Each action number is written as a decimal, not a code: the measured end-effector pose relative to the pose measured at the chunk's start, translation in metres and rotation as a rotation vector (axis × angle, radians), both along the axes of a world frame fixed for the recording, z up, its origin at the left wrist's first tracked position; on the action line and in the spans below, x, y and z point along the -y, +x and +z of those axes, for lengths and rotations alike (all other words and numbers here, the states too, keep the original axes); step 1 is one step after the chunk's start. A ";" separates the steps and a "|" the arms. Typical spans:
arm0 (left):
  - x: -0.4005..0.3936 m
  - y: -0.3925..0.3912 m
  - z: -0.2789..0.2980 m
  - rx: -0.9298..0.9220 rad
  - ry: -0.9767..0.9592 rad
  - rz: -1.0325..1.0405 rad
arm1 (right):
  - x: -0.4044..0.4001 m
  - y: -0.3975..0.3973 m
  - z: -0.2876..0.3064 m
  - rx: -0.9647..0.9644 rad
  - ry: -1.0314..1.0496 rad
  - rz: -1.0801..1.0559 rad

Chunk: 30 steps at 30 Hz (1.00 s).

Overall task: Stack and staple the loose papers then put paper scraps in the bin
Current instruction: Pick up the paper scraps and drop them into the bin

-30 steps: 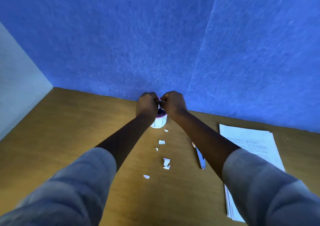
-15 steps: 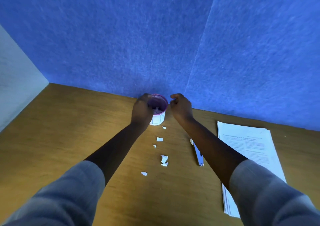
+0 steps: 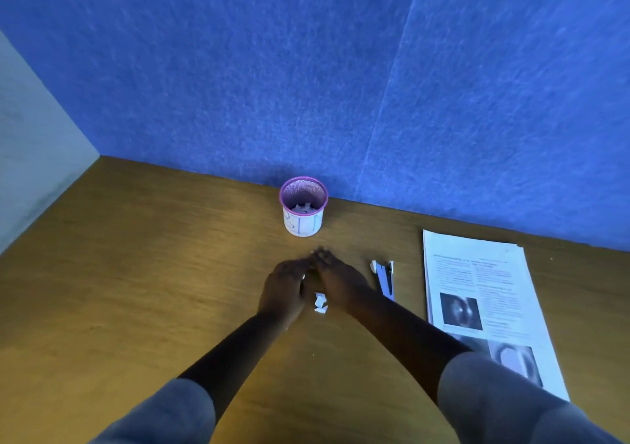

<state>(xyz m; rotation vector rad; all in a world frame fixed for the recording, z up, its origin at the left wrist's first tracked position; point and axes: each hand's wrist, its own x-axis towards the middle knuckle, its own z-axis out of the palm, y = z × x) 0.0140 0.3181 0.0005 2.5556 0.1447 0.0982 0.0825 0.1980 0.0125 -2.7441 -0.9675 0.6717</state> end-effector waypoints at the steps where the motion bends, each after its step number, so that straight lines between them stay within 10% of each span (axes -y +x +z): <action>1: 0.002 -0.004 -0.001 0.004 0.015 -0.015 | 0.003 -0.004 -0.001 0.008 0.002 0.010; 10: -0.011 -0.043 -0.003 -0.080 -0.253 -0.038 | 0.041 -0.046 -0.003 -0.040 0.189 -0.017; 23: -0.010 -0.041 0.005 -0.306 -0.041 0.009 | 0.018 -0.054 0.003 -0.099 0.246 -0.328; 30: 0.003 -0.038 0.002 -0.241 -0.089 0.081 | 0.004 -0.044 0.014 -0.137 0.110 -0.154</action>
